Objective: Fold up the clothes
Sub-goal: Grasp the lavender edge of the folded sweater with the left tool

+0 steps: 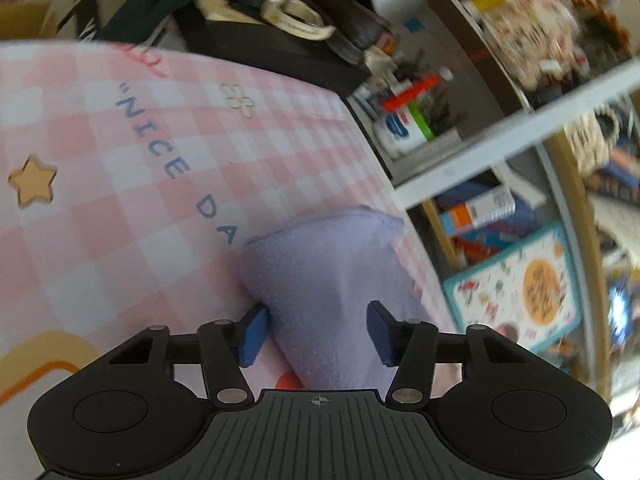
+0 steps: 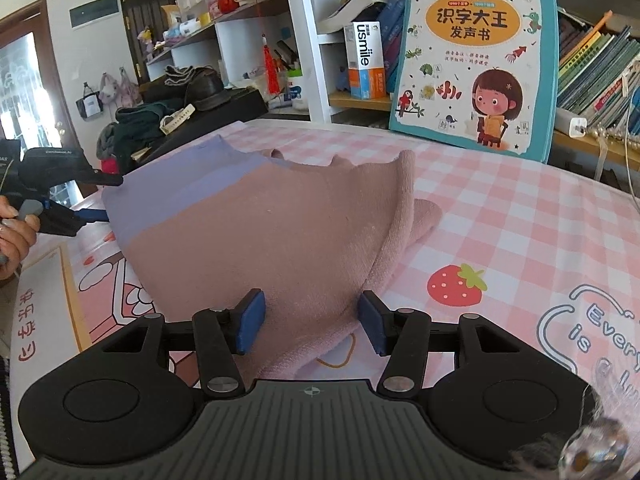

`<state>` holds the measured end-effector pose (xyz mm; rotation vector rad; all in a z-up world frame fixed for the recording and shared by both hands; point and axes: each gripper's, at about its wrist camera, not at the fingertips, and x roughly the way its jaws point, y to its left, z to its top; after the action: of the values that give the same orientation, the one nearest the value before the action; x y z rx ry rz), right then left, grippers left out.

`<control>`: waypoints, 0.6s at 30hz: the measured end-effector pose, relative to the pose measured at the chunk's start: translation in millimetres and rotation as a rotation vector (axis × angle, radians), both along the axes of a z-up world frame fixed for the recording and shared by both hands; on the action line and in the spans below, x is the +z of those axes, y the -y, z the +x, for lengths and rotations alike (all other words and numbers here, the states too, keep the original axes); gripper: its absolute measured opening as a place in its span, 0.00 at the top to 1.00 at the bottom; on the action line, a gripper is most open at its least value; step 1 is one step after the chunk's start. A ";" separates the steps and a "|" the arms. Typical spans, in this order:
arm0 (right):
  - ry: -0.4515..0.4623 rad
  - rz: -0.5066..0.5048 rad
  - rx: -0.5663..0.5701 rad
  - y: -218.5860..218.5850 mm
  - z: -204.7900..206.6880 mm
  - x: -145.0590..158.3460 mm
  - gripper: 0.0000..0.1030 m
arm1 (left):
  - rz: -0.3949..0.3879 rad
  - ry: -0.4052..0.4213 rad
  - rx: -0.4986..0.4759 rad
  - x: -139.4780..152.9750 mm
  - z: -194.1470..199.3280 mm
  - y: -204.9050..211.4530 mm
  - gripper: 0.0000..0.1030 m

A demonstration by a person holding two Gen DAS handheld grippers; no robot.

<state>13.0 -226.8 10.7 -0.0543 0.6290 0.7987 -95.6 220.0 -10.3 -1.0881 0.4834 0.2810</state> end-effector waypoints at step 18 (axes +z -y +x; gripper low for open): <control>-0.002 -0.003 -0.006 -1.7 -0.9 -0.1 0.50 | 0.349 0.025 -0.109 38.1 12.3 36.7 0.78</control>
<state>12.1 -225.2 10.6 -0.0539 0.6319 0.7922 -83.3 183.3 27.7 -0.7223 0.4502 0.2442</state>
